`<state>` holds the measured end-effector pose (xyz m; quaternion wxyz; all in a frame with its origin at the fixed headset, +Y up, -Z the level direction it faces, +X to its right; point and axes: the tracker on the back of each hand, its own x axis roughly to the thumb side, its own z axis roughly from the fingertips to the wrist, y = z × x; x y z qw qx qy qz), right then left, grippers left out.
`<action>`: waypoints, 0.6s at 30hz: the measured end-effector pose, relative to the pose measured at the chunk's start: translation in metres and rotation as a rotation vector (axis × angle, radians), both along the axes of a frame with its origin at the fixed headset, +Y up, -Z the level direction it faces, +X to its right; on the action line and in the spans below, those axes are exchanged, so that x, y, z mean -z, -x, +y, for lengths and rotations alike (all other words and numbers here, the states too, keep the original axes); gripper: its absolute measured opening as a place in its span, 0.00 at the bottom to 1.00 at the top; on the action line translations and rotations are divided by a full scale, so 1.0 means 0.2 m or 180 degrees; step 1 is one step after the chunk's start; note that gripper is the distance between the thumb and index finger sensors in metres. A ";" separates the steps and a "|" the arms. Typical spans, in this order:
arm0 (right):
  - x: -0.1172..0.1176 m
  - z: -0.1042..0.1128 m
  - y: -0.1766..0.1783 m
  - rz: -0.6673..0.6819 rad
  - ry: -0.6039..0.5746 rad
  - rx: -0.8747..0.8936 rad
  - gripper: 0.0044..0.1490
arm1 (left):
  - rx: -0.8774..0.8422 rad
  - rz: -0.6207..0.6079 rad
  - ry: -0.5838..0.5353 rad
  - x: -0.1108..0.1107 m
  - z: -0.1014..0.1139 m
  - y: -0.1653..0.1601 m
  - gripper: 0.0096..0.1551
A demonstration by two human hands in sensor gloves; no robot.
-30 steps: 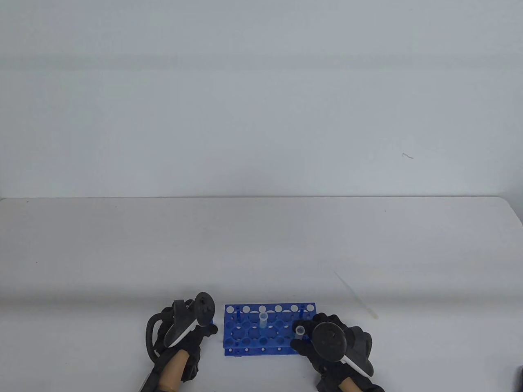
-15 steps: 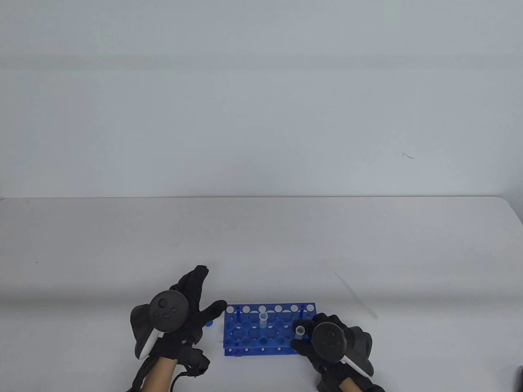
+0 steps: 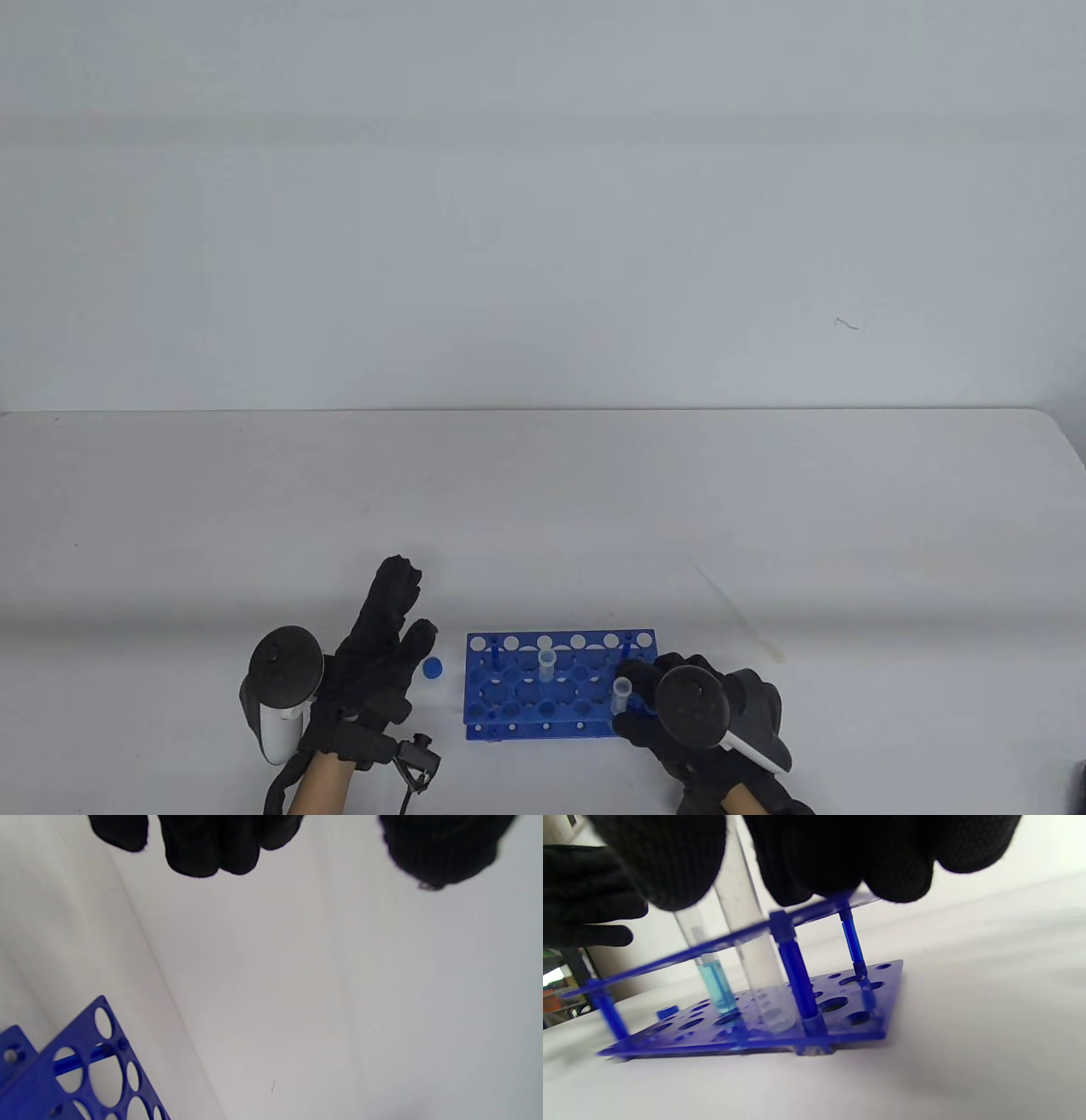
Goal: Press a plastic transfer pipette bulb to move liquid between test tubes
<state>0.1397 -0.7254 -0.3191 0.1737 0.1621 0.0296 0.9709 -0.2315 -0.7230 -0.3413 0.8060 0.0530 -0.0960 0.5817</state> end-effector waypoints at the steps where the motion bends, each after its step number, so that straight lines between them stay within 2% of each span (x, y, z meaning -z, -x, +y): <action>1: 0.00 0.03 -0.03 -0.0012 0.0067 0.0015 0.45 | -0.0018 0.0013 -0.0011 0.00 0.00 0.00 0.64; 3: 0.00 0.10 -0.11 -0.0028 0.0078 0.0129 0.45 | -0.0044 0.0008 -0.0037 -0.01 0.01 0.00 0.64; 5: 0.00 0.20 -0.29 -0.0256 -0.0006 0.0468 0.44 | -0.0057 0.0003 -0.0039 0.00 0.00 0.00 0.64; 6: 0.00 0.21 -0.32 -0.0331 -0.0050 0.0562 0.44 | -0.0057 0.0007 -0.0038 0.00 0.00 0.00 0.64; 9: 0.00 0.24 -0.56 -0.1056 -0.0372 0.1050 0.42 | -0.0101 0.0010 -0.0022 0.00 0.01 0.00 0.64; 11: 0.01 0.21 -0.68 -0.1581 -0.0472 0.1020 0.40 | -0.0132 0.0004 -0.0011 0.00 0.00 0.00 0.64; 12: 0.01 0.16 -0.75 -0.1900 -0.0395 0.0646 0.40 | -0.0114 0.0013 -0.0011 0.00 0.00 0.00 0.64; 15: 0.04 0.06 -0.83 -0.2175 -0.0208 -0.0112 0.40 | -0.0094 0.0019 -0.0008 0.00 0.00 0.00 0.64; 18: 0.09 -0.05 -0.83 -0.2219 -0.0079 -0.0388 0.40 | -0.0107 0.0011 -0.0004 0.00 0.01 0.00 0.64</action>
